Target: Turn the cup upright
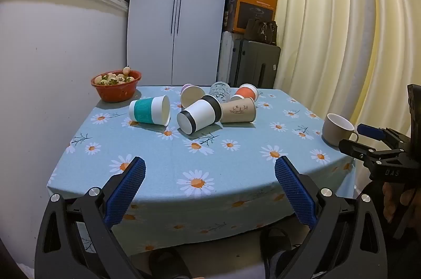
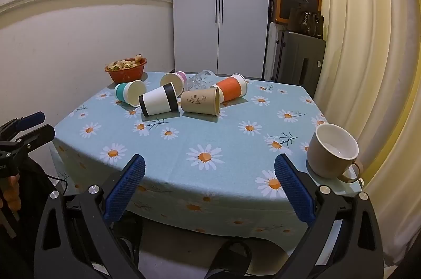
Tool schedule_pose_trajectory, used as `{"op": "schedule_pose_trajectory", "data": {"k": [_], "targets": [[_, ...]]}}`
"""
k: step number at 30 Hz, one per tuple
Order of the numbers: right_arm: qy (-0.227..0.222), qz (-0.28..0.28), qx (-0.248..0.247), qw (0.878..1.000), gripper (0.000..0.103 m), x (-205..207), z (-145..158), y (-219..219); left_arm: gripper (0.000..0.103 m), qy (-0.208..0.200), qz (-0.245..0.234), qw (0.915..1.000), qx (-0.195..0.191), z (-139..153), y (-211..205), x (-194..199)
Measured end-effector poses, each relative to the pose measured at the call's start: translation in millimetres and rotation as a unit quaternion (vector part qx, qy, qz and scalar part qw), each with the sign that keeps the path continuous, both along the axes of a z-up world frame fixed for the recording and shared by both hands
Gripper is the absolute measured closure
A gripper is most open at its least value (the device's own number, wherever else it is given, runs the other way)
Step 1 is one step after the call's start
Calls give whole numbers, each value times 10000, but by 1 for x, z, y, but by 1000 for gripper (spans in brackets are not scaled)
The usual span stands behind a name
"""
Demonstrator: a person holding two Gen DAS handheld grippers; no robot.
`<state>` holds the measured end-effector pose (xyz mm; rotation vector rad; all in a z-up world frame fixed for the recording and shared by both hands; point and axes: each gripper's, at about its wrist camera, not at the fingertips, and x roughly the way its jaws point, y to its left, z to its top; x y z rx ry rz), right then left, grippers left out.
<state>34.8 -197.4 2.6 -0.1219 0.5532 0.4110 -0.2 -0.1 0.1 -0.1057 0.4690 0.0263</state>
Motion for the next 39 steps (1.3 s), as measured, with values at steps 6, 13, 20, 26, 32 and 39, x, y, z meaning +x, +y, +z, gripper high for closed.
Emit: {"op": "schedule_pose_trajectory", "data": {"k": [6,13,20,26,32,39], "targets": [[61,9,51,10000,5,0,-1,0,7,20,2,10000,28,0,0,0],[66,9,32,10000,5,1,-1,0,7,26,-3,10000,26,0,0,0],[60,7,19,10000,5,1,-1,0,7,32,4,10000,16,0,1,0],[77,10,30,10000,5,1,-5,-1,7,30,-6,10000,18,1,2,0],[80,17,13,10000,5,2,-3,0,7,33,-7,10000,23,1,4,0],[85,22,4,10000,5,2,-3,-1,7,36,-9,10000,30,2,4,1]]}}
